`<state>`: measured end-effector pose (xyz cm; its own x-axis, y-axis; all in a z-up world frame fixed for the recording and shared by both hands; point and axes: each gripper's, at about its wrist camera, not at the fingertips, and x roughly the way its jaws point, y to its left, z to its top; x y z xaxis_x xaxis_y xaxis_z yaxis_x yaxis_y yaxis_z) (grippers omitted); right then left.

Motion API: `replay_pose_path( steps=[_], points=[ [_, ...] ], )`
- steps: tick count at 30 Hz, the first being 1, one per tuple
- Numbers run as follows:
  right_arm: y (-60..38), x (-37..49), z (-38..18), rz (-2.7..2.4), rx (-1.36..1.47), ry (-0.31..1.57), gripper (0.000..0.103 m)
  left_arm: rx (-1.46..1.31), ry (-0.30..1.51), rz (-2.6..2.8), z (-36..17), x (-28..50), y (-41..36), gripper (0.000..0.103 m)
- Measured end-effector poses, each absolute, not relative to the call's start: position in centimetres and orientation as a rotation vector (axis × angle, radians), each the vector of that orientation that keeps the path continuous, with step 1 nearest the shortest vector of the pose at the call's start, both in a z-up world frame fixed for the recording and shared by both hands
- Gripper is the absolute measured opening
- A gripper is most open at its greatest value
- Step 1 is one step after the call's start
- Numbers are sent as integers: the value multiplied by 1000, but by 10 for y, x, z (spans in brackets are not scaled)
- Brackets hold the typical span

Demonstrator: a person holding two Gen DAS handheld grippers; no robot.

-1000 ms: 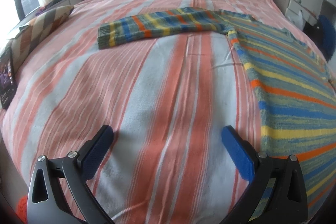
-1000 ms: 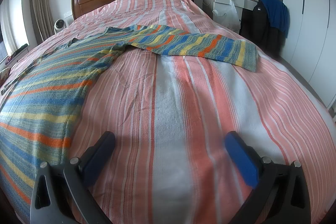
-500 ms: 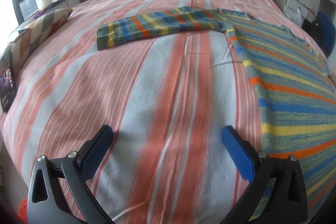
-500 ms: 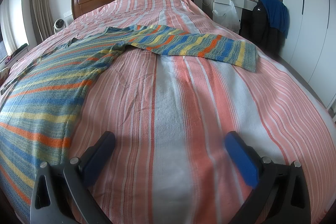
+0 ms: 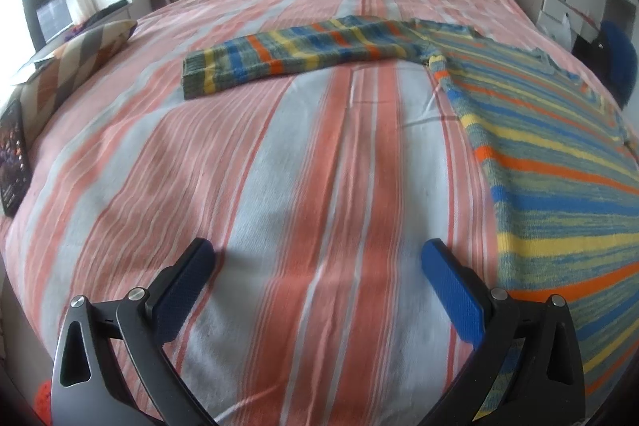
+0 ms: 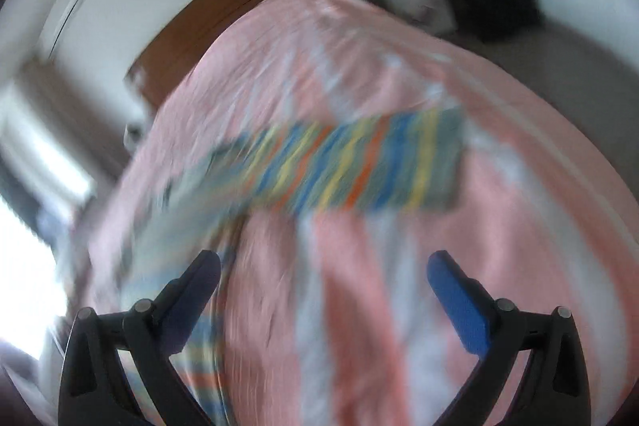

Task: Fold small clothes
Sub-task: 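Grasp the sweater edge with the right gripper and lift it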

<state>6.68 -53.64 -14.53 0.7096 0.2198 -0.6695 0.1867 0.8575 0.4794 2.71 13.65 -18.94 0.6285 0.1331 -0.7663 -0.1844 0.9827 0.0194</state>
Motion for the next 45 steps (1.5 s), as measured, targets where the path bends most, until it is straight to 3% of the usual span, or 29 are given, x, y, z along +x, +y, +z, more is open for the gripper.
replay_pose_path(
  steps=[5,7,10,12,14,15,20,25,29,33,34,35,36,37,45],
  points=[
    [-625,100,-188,-63,889,866,62,-61,863,185,-189,27,136,103],
    [-640,106,-202,-43,993,860,53,-60,859,187,-190,27,136,103],
    [-650,122,-215,-16,1049,884,49,-59,853,191,-190,27,136,103],
    [-654,132,-224,-2,1057,910,40,-57,850,193,-190,28,136,103],
    [-655,141,-236,-26,1041,937,5,-56,848,196,-191,28,135,103],
    [-652,141,-241,-40,1042,948,0,-56,847,196,-191,28,135,103],
    [-644,138,-223,-64,960,897,2,-56,846,199,-191,28,135,103],
    [-584,163,-115,-37,646,788,2,-59,848,200,-191,28,136,103],
    [-470,205,-36,164,433,747,2,-61,850,199,-190,29,136,103],
    [-352,240,-21,397,356,783,4,-61,849,200,-190,29,136,103],
    [-326,247,-25,464,356,793,14,-61,848,199,-190,30,136,103],
    [-303,255,-33,527,368,818,44,-61,846,199,-190,30,136,103],
    [-281,265,-45,582,389,872,60,-61,845,198,-190,30,136,103],
    [-268,268,-56,604,406,902,69,-61,844,196,-190,31,136,103],
    [-293,253,-92,475,387,900,69,-61,847,196,-191,31,135,103]
  ],
)
